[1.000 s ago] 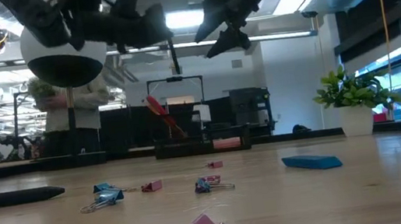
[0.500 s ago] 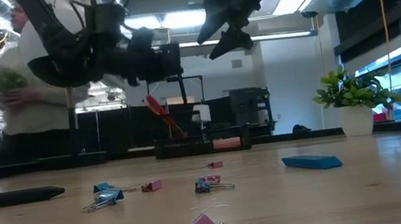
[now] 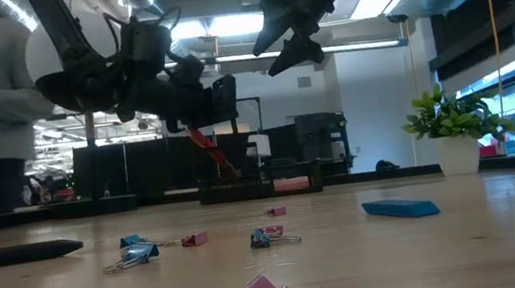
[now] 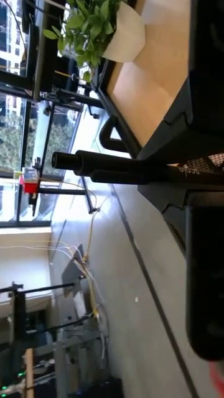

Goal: Pick and place office supplies into organizer
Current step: Put the black pen into the black desk organizer

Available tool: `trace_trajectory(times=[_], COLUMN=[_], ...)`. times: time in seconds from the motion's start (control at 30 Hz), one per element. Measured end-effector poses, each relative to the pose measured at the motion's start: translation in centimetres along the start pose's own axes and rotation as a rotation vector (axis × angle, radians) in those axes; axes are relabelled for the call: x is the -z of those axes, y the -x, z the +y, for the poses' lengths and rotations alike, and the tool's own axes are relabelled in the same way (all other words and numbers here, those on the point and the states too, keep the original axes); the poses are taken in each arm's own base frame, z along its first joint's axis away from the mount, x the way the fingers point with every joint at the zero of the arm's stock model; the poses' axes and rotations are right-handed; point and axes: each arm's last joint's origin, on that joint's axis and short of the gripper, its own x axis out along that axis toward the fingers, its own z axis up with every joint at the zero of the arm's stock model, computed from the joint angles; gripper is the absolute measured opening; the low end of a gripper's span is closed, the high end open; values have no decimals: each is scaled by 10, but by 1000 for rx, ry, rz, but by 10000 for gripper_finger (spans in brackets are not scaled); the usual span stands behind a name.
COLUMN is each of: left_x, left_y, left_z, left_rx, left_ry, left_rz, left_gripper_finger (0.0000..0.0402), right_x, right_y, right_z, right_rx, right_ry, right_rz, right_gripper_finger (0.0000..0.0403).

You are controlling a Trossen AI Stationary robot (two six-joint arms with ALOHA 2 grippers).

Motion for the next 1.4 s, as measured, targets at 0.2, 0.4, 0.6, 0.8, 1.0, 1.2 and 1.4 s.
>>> trace_trajectory(times=[0.2,0.4,0.6,0.8,1.0,1.2,1.4], left_x=[6,6,6,6,6,-5,-18], left_y=[-2,-2,-2,-2,-2,1,4], left_z=[0,0,0,0,0,-4,-6], left_rx=[-2,-3,-3,-4,-13,6,16], left_ry=[27,27,26,26,27,-16,-39], left_rz=[16,18,19,19,16,-83,-170], left_gripper_finger=[40,55,67,68,68,73,94], right_x=[0,0,0,1,2,2,2], right_y=[0,0,0,0,-2,-2,-2], right_z=[0,0,0,2,7,8,8], right_rx=[0,0,-1,-6,-15,-18,-17], right_ry=[0,-2,-5,-1,7,9,12], right_rz=[0,1,1,4,8,9,9], right_gripper_finger=[272,272,272,272,272,272,272])
